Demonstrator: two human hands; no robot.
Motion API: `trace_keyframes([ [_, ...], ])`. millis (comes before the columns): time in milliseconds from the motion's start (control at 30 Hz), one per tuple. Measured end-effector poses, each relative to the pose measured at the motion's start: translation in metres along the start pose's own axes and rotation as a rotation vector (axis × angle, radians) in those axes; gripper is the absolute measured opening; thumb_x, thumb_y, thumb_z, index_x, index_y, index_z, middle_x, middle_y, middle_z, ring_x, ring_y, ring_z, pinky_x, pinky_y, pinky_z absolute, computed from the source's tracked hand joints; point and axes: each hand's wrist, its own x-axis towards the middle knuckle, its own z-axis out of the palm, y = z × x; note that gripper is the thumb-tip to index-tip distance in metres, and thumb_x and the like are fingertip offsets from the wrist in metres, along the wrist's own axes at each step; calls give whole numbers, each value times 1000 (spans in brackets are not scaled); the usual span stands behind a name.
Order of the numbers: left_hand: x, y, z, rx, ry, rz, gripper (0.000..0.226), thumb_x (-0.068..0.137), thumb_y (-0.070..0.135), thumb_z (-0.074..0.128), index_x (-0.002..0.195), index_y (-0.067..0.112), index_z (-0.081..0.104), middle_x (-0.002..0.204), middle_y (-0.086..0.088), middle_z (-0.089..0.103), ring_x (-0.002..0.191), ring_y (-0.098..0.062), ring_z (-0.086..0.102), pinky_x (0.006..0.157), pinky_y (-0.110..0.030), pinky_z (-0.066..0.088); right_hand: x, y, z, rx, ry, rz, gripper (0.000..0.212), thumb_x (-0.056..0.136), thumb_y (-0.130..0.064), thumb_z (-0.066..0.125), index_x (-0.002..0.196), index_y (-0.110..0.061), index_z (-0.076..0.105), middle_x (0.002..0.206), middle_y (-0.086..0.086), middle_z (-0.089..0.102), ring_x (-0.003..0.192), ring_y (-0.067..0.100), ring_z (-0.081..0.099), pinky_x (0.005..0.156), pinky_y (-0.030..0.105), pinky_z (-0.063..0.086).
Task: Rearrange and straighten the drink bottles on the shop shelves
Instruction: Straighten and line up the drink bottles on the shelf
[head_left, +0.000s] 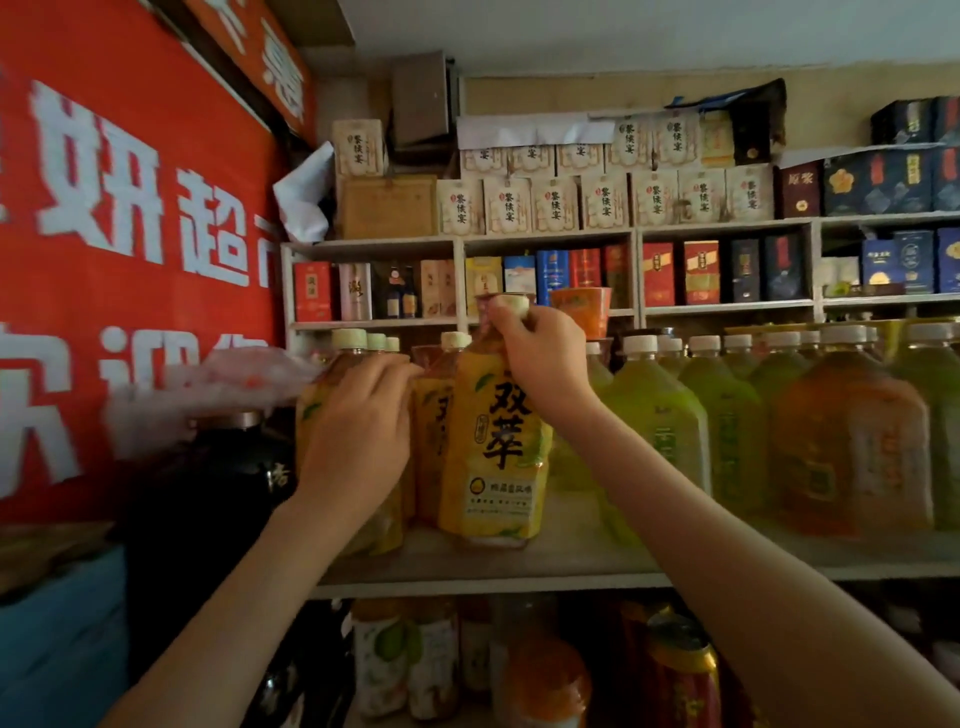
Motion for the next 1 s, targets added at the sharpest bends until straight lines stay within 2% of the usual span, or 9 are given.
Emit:
trace_keyframes([
  [133,-14,-15,1,-3,-76,66,31,86,8,53,116,8,60,119,-7,60,113,-22,55,99,-28,35,-3,9,31,17,-9,33,31,91,-40,56,70,-18,54,62,-8,53,51,2,47,39,9,32],
  [333,-16,-24,4,28,-123,108,48,87,24,57,131,8,50,130,-8,55,123,-22,49,106,-32,27,-5,4,64,-70,-115,1,38,89,-44,57,77,-8,60,72,3,61,59,12,52,53,24,40],
  [400,-16,-25,7,69,-123,117,50,87,28,58,132,8,49,132,-8,54,124,-23,47,106,-34,23,-4,1,61,-105,-149,-4,36,91,-42,56,79,-8,61,70,0,60,57,9,52,50,18,39],
  [500,-16,-19,15,124,-78,115,53,85,35,55,131,9,50,129,-8,56,121,-21,41,104,-37,22,-4,0,49,-148,-216,-46,29,93,-40,54,72,-20,55,66,-9,56,54,0,51,40,6,35],
  [633,-16,-2,24,90,-13,34,53,86,38,50,128,5,51,128,-10,55,119,-26,49,106,-41,26,-13,2,41,-146,-286,-78,29,94,-43,51,80,-18,56,69,-8,58,55,-1,53,44,3,40],
  [700,-17,11,30,44,13,10,54,86,38,48,127,2,50,128,-12,55,119,-28,50,106,-43,27,-20,6,37,-153,-294,-82,28,95,-40,49,92,-14,56,73,-10,57,60,-3,53,47,2,40],
  [833,-17,40,36,-87,45,25,53,75,23,66,121,0,51,123,-16,56,115,-32,53,101,-43,34,-34,10,16,-237,-242,-113,23,99,-25,44,116,-12,54,91,-9,57,74,0,53,57,7,41],
  [933,-13,63,40,-318,58,20,49,74,10,72,118,2,51,116,-16,58,107,-30,56,89,-34,41,-42,8,-15,-320,-166,-165,22,98,-19,45,116,-11,55,103,0,63,86,8,56,71,18,47],
  [1000,-12,79,42,-463,28,18,48,76,7,71,118,3,50,113,-14,58,100,-27,58,81,-31,43,-47,7,-35,-361,-140,-177,20,97,-14,44,112,-9,57,99,2,63,84,12,58,70,23,48],
])
